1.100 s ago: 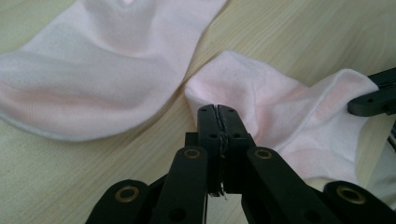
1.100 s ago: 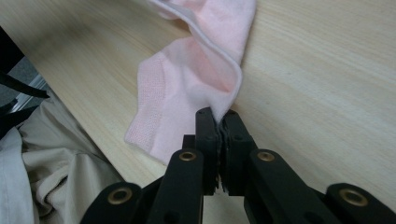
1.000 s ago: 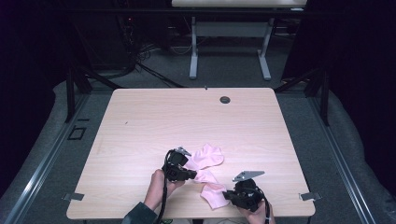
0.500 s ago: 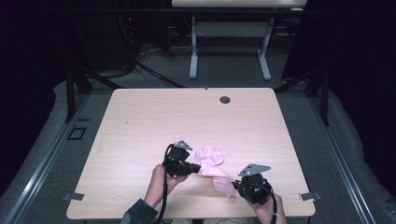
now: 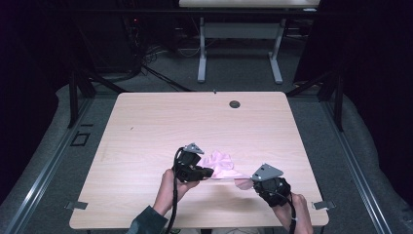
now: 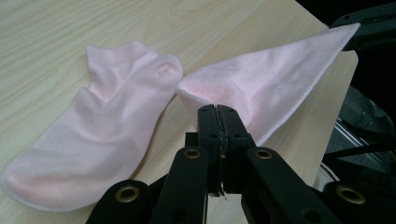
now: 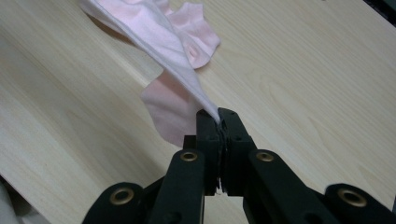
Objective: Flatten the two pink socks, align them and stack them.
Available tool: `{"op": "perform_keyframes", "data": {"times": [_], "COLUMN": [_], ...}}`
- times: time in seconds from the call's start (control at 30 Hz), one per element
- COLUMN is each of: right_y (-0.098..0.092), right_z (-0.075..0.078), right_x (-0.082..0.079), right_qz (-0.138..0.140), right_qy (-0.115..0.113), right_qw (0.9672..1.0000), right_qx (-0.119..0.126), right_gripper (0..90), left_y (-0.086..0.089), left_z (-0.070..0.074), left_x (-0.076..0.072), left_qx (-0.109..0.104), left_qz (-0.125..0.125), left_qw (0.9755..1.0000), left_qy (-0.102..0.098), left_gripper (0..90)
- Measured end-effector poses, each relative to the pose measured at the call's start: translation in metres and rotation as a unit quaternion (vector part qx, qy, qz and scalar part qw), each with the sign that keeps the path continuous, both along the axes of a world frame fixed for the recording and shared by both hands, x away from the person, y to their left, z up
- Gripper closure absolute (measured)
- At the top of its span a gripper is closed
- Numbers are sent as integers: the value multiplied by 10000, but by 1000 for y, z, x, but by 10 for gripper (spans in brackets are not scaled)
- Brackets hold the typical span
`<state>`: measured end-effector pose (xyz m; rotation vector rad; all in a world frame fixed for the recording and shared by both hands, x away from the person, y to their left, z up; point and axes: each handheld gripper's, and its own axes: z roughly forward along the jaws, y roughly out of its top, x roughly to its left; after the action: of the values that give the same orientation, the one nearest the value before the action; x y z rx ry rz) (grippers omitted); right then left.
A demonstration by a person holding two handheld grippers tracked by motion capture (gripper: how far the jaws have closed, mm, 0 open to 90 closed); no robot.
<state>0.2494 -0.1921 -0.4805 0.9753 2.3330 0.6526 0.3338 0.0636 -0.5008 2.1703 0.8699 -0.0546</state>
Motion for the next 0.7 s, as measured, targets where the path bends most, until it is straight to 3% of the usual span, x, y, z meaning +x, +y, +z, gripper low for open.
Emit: {"op": "perform_keyframes", "data": {"times": [0.33,0.47,0.53,0.63,0.7], "right_y": [18,18,15,12,11], "right_z": [-20,-22,-22,-20,-20], "right_x": [-6,-3,1,3,2], "right_qz": [412,342,226,-106,-79], "right_qy": [134,148,50,-375,-372], "right_qw": [9991,9993,9997,9985,9984], "right_qx": [-37,-41,-101,-395,-408], "right_gripper": [875,875,875,874,870], "left_y": [17,19,14,3,-2], "left_z": [-15,-15,-11,-8,-12], "left_x": [-1,1,3,6,7], "left_qx": [-2,-94,-159,-136,-53], "left_qz": [203,232,197,121,72], "left_qw": [9997,9995,9995,9998,9999], "left_qy": [161,176,164,115,141], "left_gripper": [892,892,892,892,892]}}
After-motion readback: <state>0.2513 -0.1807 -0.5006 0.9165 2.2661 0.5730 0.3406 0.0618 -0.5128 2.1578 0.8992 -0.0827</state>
